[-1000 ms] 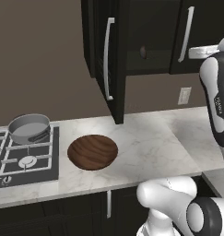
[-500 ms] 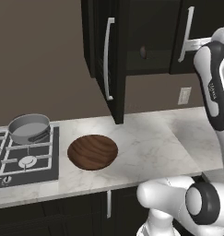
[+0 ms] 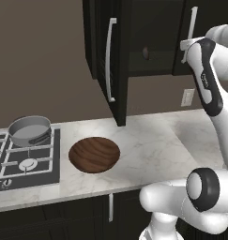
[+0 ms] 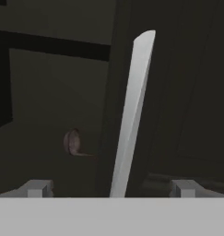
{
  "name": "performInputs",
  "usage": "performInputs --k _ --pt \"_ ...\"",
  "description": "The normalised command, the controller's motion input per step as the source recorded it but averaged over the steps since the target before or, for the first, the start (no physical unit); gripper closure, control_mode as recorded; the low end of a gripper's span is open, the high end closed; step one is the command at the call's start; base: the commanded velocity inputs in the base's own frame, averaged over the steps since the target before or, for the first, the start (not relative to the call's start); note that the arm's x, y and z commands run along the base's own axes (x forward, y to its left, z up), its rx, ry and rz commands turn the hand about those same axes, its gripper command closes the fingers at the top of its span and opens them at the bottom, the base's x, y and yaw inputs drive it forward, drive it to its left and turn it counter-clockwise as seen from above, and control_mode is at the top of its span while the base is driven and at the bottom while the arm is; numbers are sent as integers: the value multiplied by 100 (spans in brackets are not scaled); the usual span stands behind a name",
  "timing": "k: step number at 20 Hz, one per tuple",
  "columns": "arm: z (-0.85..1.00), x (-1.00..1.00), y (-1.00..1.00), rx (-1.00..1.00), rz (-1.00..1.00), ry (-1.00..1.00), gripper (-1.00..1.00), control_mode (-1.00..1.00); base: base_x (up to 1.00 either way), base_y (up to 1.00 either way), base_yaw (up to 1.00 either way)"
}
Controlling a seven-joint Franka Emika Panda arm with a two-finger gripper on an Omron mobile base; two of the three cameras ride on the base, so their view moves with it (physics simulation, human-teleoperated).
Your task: Open the cabinet and move the ladle to the pot. Then close the cabinet.
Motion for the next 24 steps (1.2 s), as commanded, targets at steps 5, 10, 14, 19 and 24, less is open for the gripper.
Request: performInputs --k 5,10,14,19,24 --pt "-14 43 -29 -8 0 0 -100 -100 0 0 0" --pt "-4 39 -18 -3 0 0 -100 -100 0 0 0" --pt "0 32 -1 0 0 1 -100 -100 0 0 0" --pt "0 30 0 0 0 0 -100 -100 0 0 0" --pt "0 29 0 0 0 0 -100 -100 0 0 0"
